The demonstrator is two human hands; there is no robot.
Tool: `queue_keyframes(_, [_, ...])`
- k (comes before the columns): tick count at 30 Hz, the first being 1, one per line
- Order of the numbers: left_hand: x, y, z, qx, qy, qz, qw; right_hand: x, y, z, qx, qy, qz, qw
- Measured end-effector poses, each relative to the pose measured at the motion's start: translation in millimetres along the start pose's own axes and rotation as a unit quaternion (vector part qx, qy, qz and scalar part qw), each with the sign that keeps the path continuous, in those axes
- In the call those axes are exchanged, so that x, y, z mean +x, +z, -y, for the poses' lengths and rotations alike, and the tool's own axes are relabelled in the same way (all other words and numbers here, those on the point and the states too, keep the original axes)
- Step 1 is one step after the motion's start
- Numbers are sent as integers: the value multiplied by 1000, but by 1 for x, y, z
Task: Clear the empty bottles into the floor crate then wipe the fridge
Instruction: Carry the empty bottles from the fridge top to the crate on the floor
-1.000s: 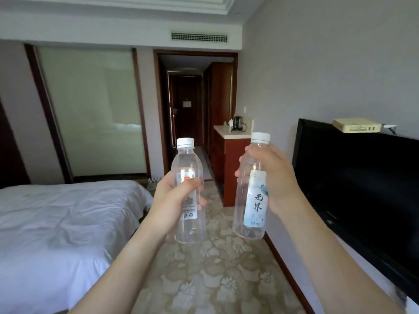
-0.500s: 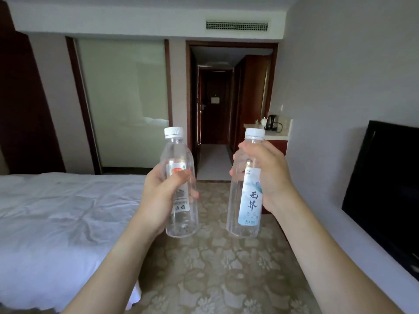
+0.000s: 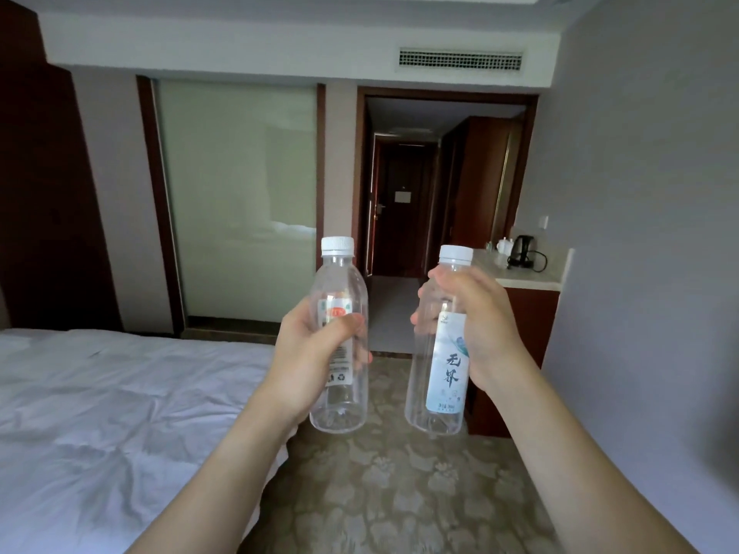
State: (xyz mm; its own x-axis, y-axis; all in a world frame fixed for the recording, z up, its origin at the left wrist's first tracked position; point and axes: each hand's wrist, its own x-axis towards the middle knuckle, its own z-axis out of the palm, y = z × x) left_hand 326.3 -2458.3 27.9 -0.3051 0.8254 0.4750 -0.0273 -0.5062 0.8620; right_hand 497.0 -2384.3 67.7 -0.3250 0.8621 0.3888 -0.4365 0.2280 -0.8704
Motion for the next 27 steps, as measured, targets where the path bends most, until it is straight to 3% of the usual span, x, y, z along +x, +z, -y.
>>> queue_keyframes(8, [136,-16,94,2,-9,-15,1000,148,-42,-80,5,3,-14,1000])
queue_keyframes(16, [332,9,180,36,-6,-15,999,349,-106,-131,15,-22,-41,999])
queue_keyframes(27, [526,-36,283,24,-10,-47,999,560,-120,-206,30,-16,-7,999])
